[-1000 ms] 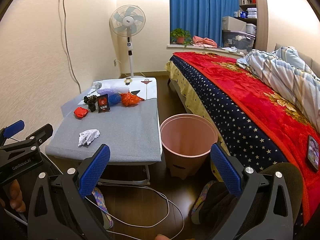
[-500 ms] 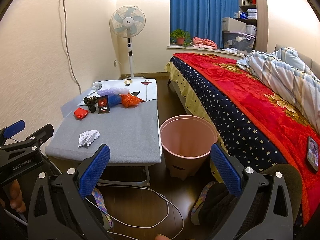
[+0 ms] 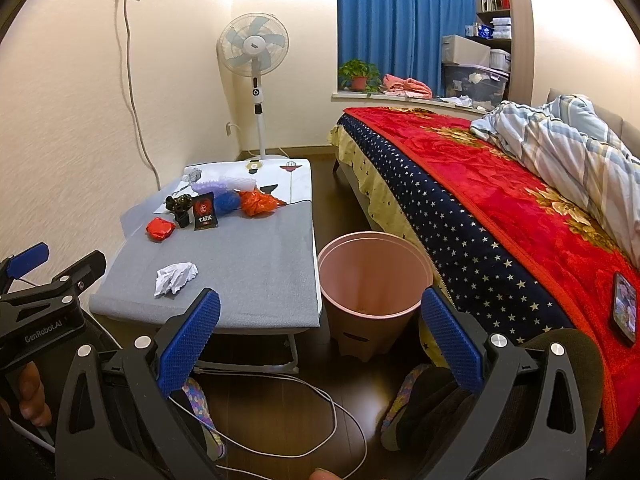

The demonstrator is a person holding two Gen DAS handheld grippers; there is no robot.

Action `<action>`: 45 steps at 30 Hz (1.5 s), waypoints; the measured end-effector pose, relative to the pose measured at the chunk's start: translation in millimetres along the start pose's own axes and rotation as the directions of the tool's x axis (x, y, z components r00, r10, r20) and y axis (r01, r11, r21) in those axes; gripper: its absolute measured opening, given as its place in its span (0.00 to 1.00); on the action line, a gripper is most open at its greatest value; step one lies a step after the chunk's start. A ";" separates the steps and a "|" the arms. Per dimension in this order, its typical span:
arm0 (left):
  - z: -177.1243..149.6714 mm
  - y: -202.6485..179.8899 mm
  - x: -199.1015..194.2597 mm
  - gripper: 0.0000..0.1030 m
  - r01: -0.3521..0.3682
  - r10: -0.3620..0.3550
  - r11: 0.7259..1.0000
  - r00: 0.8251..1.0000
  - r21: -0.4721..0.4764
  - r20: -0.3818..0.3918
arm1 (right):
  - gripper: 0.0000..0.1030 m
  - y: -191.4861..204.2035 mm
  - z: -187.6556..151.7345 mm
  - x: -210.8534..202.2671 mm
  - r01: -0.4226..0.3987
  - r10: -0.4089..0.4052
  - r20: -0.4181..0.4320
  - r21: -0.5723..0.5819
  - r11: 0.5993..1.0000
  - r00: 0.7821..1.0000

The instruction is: Collect trash

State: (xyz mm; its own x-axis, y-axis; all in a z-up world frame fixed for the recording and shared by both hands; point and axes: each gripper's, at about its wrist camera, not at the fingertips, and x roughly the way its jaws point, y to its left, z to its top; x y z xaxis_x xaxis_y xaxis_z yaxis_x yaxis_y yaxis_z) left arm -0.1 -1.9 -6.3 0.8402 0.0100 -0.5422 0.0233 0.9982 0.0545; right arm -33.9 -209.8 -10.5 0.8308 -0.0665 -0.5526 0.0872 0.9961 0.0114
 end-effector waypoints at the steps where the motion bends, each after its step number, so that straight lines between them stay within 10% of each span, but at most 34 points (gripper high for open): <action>1: 0.2 0.1 -0.1 0.92 0.000 0.000 1.000 1.000 0.000 0.000 | 0.96 -0.3 0.1 -0.1 0.000 0.000 0.000 0.001 1.000 1.000; 16: 37.7 20.5 46.2 0.92 -0.061 0.061 0.998 0.998 -0.006 0.020 | 0.96 -6.0 27.7 44.9 -0.063 0.064 0.049 -0.019 0.998 0.997; 32: 151.1 81.4 219.2 0.92 -0.277 0.287 0.950 0.956 -0.147 0.059 | 0.95 76.1 126.9 315.8 -0.103 0.106 0.023 -0.110 0.989 0.994; 35: 150.0 96.7 244.6 0.92 -0.350 0.361 0.920 0.932 -0.177 0.035 | 0.80 90.7 122.9 369.0 -0.118 0.114 -0.033 -0.115 0.986 0.993; 37: 151.4 106.5 252.7 0.92 -0.350 0.359 0.916 0.933 -0.199 0.014 | 0.63 98.5 121.6 395.9 -0.150 0.143 -0.075 -0.107 0.983 0.987; 45: 151.7 120.7 267.3 0.92 -0.336 0.340 0.914 0.940 -0.229 -0.021 | 0.66 134.8 112.4 459.9 -0.188 0.173 -0.123 -0.128 0.974 0.977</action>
State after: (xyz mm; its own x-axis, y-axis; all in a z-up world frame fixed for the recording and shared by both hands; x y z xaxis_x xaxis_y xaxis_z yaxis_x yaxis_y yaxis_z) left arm 309.5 112.4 -17.5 0.7861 0.3505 -0.5092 -0.3849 0.9221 0.0404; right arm 421.7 -112.5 -169.5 0.7593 0.1143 -0.6406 -0.1421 0.9898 0.0082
